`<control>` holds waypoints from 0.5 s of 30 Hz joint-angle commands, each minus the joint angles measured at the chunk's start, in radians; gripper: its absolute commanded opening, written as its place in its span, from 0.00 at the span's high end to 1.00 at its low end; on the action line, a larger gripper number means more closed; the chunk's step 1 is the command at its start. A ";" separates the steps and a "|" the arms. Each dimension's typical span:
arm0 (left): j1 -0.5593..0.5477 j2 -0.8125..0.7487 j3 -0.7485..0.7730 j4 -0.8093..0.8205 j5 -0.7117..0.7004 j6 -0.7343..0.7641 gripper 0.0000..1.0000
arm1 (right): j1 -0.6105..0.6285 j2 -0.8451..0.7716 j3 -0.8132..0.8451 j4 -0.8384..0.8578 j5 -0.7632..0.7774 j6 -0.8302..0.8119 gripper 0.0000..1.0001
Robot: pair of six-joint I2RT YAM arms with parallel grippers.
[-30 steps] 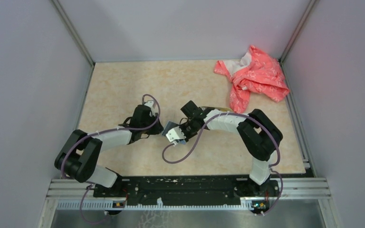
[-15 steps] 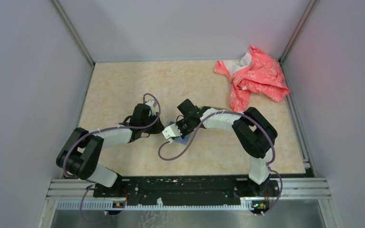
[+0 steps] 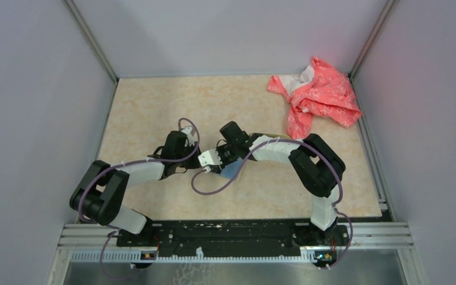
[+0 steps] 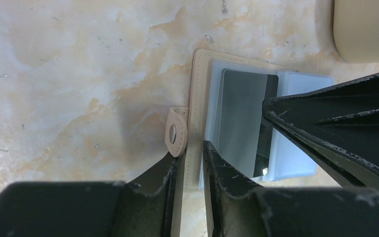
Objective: Put the credit cards into the card holder
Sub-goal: Insert the credit card into the card holder.
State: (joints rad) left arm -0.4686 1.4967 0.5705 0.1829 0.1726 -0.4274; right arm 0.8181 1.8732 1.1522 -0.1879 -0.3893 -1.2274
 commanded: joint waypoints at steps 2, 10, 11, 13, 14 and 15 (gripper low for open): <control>0.004 -0.046 -0.048 -0.004 0.007 -0.035 0.73 | 0.003 -0.070 0.019 -0.113 -0.125 -0.051 0.99; 0.004 -0.098 -0.093 0.017 0.043 -0.070 0.74 | 0.007 -0.039 0.010 -0.227 -0.092 -0.195 0.98; 0.003 -0.098 -0.097 0.019 0.049 -0.072 0.74 | 0.010 -0.031 0.014 -0.218 -0.080 -0.188 0.99; 0.004 -0.093 -0.101 0.025 0.062 -0.074 0.74 | 0.017 -0.014 0.021 -0.196 -0.059 -0.174 0.99; 0.003 -0.089 -0.101 0.028 0.069 -0.075 0.74 | 0.020 -0.006 0.026 -0.189 -0.053 -0.173 0.99; 0.003 -0.085 -0.102 0.029 0.074 -0.076 0.74 | 0.024 -0.001 0.027 -0.180 -0.045 -0.170 0.99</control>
State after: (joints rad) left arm -0.4686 1.4151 0.4831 0.1955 0.2054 -0.4870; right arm 0.8196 1.8473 1.1522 -0.3965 -0.4492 -1.3880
